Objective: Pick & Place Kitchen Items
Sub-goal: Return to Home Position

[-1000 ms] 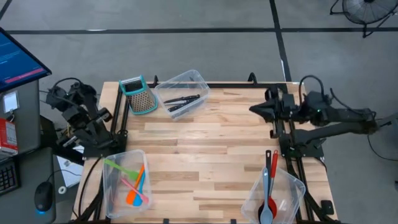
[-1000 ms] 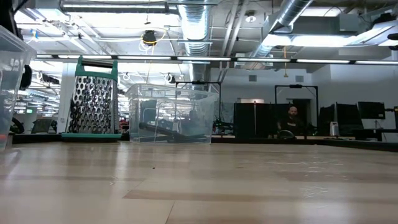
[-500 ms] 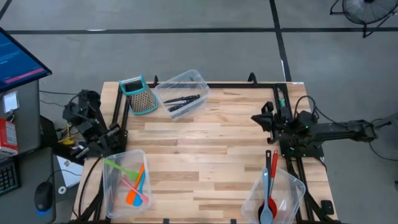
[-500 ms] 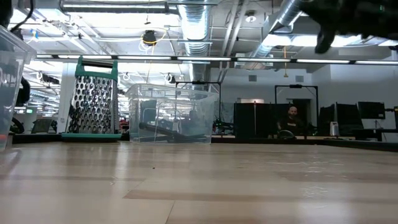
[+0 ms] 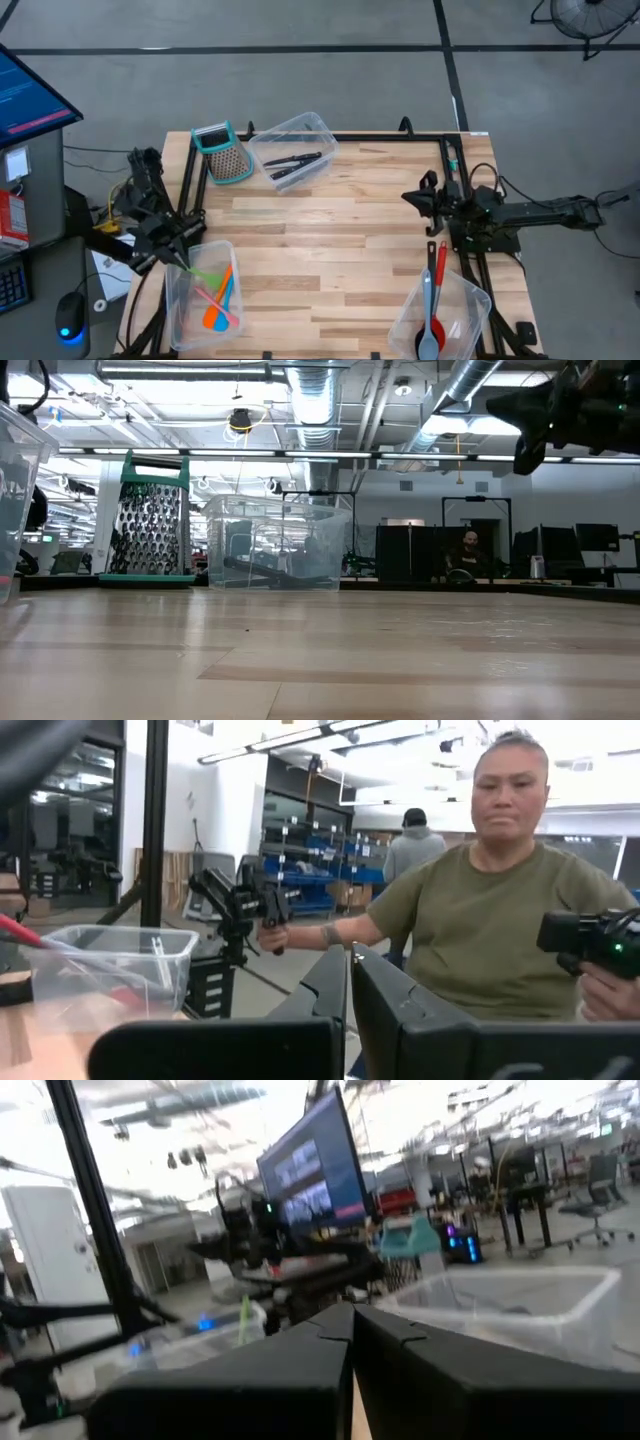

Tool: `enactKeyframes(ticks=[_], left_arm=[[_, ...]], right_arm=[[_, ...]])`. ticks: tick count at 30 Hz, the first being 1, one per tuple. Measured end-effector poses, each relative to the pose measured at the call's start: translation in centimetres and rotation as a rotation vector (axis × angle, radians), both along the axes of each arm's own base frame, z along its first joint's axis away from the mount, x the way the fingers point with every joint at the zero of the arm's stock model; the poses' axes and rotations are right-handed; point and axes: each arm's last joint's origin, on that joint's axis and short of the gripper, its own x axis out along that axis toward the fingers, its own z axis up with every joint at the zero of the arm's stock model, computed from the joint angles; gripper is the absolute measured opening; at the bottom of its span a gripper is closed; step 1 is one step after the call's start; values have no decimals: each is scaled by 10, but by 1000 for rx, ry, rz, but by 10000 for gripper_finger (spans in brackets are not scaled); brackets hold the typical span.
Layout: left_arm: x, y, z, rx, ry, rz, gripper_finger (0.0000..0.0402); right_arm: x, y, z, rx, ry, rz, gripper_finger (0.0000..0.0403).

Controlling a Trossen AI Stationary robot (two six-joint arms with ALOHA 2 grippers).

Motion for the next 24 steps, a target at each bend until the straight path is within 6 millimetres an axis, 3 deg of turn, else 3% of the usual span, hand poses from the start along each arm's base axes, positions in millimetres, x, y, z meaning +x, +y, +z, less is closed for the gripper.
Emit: enactKeyframes(ticks=[11,20,24], left_arm=[[11,-19,-56,-36,-28,15,1],[12,-20,-57,-19,-23,28,0],[17,-15,-57,20,-46,159,0]], right_arm=[[2,0,-9,22,92,-2,0],[2,0,-12,25,122,-4,1],[2,0,-12,24,121,-1,7]])
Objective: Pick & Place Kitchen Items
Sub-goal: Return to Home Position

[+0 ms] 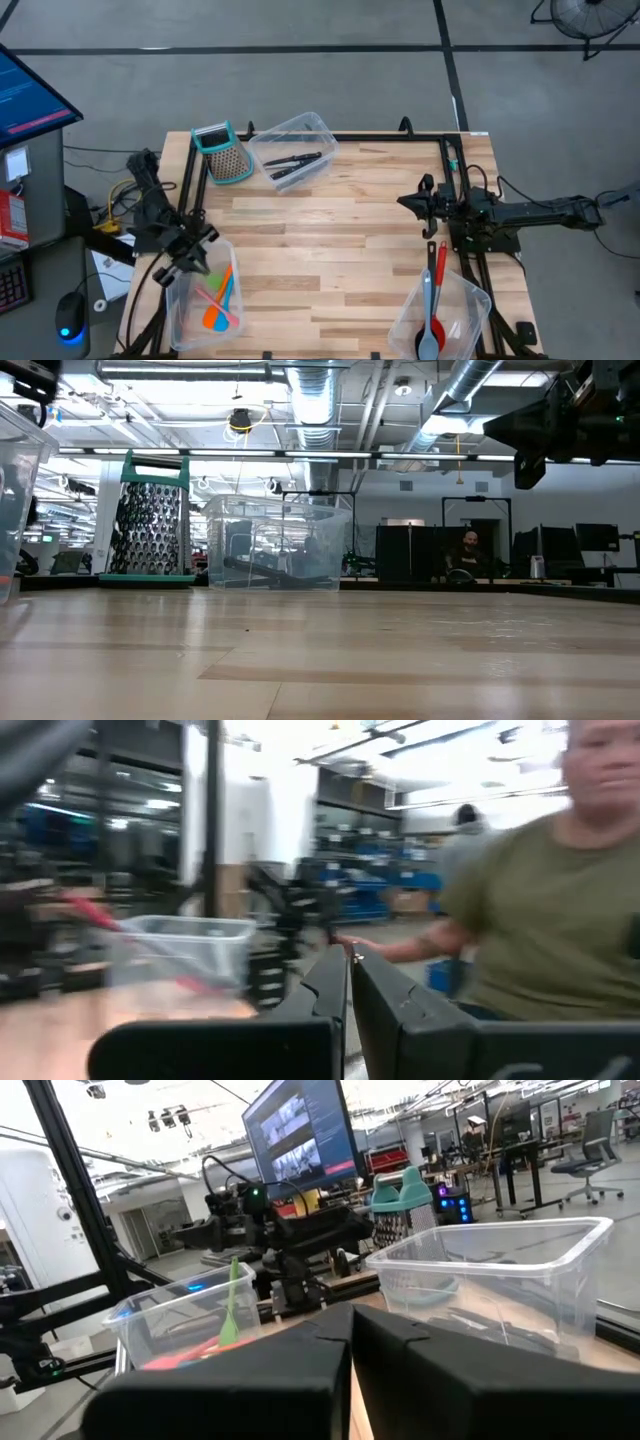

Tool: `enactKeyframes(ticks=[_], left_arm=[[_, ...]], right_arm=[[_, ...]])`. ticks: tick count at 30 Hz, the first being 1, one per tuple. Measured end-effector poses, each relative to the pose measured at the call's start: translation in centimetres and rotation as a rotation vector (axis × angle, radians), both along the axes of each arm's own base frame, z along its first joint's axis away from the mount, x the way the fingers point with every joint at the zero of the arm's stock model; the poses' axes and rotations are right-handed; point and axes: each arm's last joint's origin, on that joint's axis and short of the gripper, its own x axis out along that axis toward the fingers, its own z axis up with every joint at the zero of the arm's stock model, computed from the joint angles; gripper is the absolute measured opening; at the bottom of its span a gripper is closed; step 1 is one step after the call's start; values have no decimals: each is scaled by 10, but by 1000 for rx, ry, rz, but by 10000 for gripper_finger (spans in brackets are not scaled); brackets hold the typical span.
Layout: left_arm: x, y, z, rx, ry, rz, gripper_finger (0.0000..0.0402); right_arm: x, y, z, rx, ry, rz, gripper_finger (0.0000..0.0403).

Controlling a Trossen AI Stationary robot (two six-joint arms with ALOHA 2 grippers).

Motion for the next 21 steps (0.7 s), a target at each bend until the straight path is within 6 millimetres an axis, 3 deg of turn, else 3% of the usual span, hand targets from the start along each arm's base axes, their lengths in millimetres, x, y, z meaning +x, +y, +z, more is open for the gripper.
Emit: enactKeyframes(ticks=[10,21], left_arm=[[19,15,-7,19,60,-61,0],[25,26,-7,84,17,1,0]], right_arm=[[0,0,0,0,-2,1,12],[0,0,0,0,-2,1,13]])
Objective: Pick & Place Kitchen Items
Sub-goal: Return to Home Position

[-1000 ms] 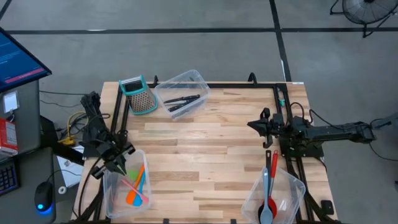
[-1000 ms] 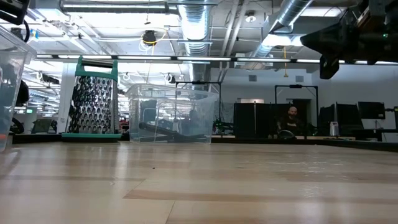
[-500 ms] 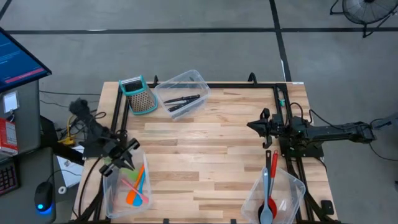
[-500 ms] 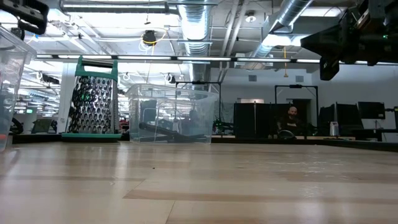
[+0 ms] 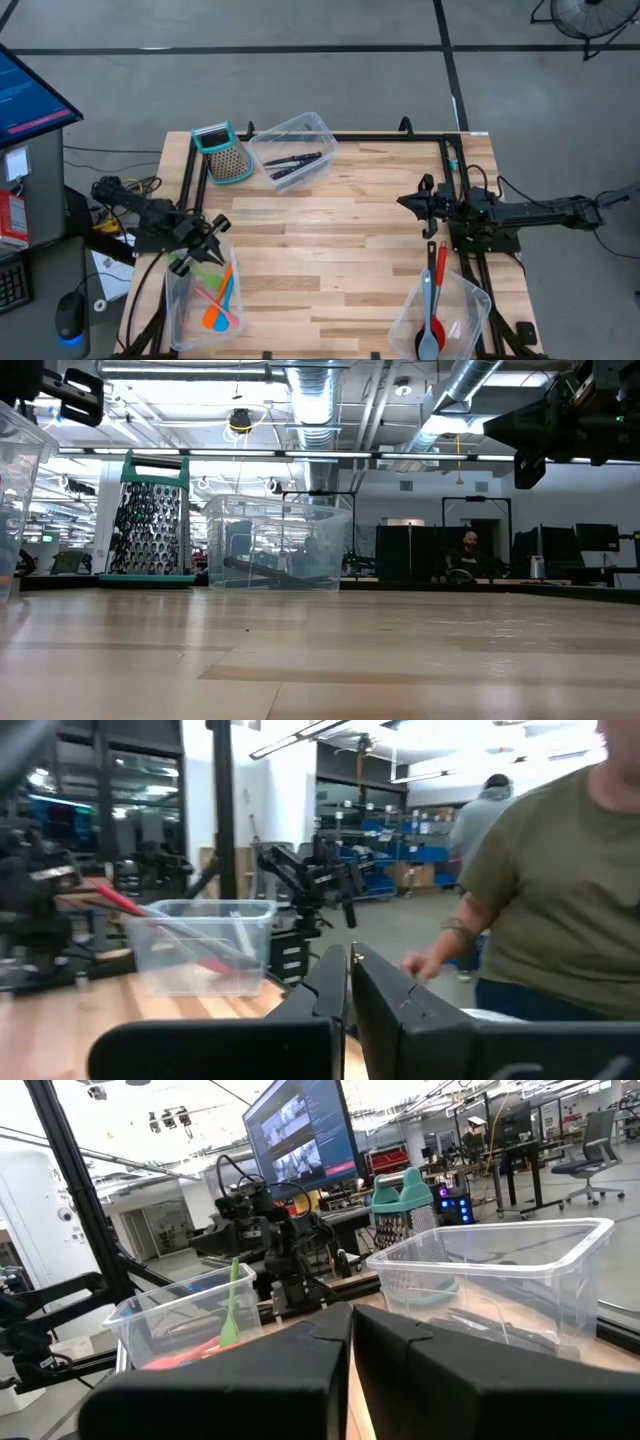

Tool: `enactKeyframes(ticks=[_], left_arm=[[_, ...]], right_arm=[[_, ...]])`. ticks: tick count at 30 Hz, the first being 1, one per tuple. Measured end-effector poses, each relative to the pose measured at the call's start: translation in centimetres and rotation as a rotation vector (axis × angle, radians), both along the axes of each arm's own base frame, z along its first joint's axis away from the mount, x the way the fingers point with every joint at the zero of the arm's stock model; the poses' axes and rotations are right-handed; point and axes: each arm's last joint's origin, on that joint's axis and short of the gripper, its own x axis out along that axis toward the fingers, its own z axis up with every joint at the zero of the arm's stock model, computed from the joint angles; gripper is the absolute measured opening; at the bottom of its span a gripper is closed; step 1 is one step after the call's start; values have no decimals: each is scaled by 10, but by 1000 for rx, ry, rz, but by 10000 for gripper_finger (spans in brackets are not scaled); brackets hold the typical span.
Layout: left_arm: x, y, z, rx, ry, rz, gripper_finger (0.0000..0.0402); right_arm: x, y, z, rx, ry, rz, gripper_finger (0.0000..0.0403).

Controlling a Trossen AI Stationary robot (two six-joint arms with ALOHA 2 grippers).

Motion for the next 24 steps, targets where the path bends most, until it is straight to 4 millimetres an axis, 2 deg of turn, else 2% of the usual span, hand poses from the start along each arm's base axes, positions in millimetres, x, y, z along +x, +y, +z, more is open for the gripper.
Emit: enactKeyframes(ticks=[9,13,24], left_arm=[[7,13,-6,21,67,141,0],[10,21,-9,14,102,280,0],[13,38,-9,0,96,467,0]], right_arm=[[0,0,0,0,0,0,13],[0,0,0,0,0,0,13],[0,0,0,0,0,0,15]])
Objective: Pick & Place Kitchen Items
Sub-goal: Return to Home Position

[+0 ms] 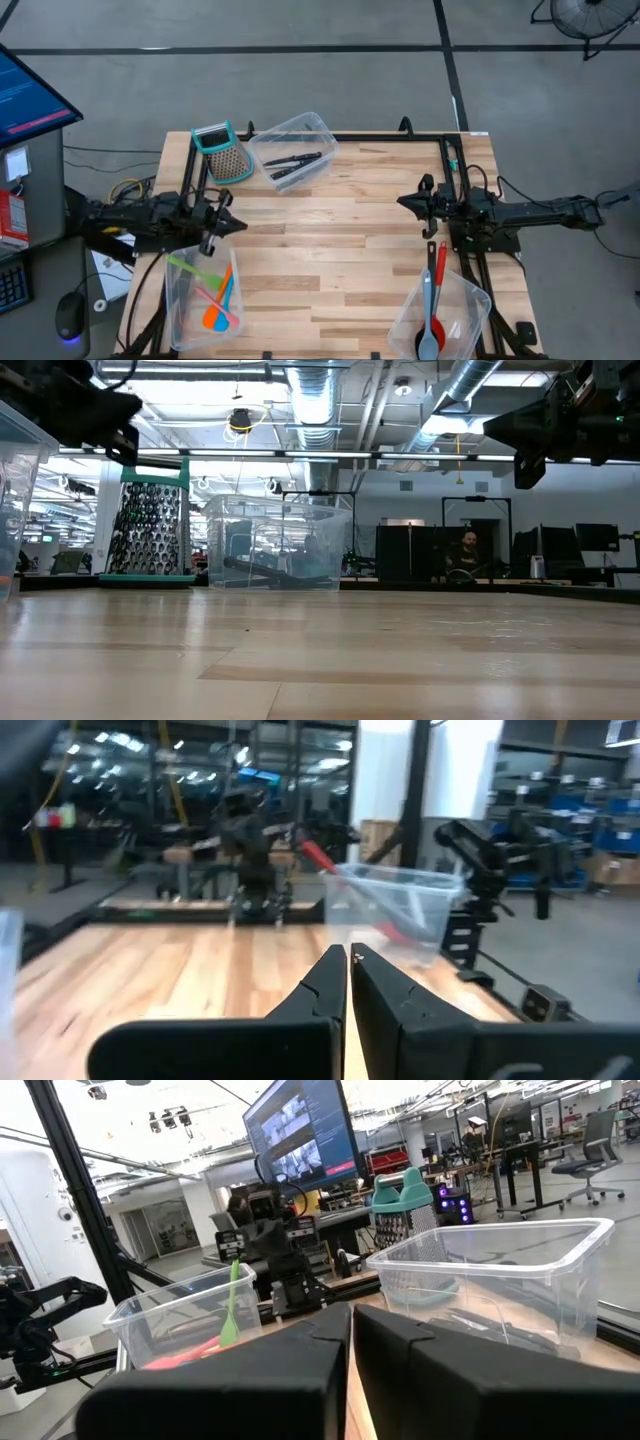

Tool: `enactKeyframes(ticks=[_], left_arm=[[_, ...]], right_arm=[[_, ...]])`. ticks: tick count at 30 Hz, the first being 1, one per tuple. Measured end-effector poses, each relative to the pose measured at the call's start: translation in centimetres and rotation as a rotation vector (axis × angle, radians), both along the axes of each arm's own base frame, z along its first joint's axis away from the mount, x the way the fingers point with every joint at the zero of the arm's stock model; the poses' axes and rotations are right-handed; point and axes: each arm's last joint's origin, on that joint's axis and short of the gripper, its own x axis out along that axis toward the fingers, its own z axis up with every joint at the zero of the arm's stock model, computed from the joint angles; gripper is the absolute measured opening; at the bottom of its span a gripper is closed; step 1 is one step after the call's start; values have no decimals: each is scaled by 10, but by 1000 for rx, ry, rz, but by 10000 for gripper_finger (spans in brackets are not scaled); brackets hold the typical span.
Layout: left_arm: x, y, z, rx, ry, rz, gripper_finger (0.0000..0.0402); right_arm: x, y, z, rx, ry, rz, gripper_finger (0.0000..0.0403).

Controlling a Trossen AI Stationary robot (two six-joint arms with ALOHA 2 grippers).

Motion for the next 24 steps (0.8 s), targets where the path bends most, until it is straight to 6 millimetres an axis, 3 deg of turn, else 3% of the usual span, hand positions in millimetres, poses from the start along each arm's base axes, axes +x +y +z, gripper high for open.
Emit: enactKeyframes(ticks=[4,24], left_arm=[[1,3,-6,-55,76,18,1],[3,2,-8,-77,101,-5,4]], right_arm=[[0,0,0,0,0,0,16],[0,0,0,0,0,0,18]])
